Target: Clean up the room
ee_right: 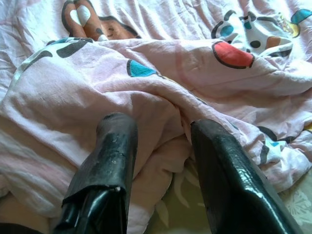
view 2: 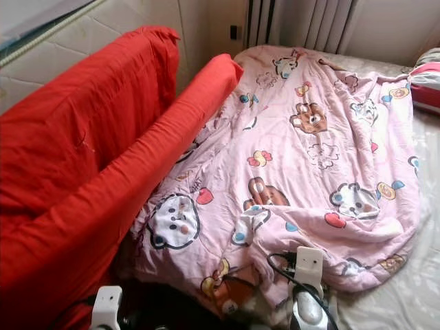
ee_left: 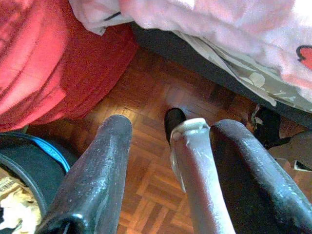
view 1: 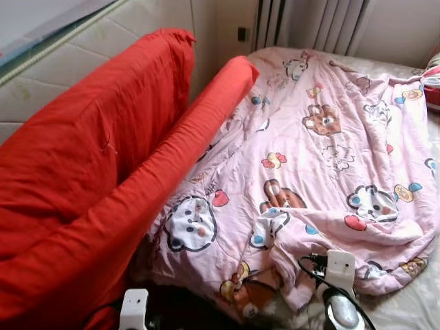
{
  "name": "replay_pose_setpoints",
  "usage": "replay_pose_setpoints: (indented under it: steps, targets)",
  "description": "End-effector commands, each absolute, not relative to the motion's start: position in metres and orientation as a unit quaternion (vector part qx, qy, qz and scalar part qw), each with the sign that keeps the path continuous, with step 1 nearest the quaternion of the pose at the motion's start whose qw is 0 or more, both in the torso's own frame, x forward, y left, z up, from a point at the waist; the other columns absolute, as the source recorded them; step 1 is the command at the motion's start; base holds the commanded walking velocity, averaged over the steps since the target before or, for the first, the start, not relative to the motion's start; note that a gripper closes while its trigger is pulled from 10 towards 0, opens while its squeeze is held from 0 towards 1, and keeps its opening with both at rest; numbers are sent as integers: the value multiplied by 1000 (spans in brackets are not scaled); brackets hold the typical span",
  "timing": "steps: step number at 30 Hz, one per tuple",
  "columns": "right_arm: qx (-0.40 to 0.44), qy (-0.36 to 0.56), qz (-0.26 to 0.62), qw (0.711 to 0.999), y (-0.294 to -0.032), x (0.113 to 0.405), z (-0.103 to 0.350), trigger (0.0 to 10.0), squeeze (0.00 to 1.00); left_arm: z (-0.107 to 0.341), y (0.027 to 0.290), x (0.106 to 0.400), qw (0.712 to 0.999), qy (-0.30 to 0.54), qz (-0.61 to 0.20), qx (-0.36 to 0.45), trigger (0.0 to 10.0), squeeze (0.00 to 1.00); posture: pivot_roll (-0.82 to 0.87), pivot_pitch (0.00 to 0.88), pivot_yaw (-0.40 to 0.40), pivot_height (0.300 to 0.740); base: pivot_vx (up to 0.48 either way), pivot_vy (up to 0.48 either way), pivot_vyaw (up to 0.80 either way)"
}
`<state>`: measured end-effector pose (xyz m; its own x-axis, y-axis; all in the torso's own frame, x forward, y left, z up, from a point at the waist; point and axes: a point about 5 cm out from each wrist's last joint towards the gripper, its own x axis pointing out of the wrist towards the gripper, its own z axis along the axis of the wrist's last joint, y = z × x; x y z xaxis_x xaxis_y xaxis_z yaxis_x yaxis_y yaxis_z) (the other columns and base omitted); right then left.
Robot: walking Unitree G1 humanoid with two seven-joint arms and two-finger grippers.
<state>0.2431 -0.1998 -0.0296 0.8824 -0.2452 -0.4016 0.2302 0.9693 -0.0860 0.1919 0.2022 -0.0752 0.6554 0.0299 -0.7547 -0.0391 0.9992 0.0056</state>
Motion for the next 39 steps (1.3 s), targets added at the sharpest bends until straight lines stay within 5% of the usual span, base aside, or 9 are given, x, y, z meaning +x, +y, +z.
replay_pose_setpoints:
  steps: [1, 39]
  targets:
    - [-13, 209, -126, 970, -198, 241, -31, 10000, 0, -80, 206, 182, 902, 432, 20, 4, 10000, 0, -84, 156, 26, 659, 0, 0, 0]
    - [6, 282, -26, 959, -179, 248, -39, 10000, 0, -75, 207, 187, 919, 394, 32, 10, 10000, 0, -76, 180, 30, 639, 0, 0, 0]
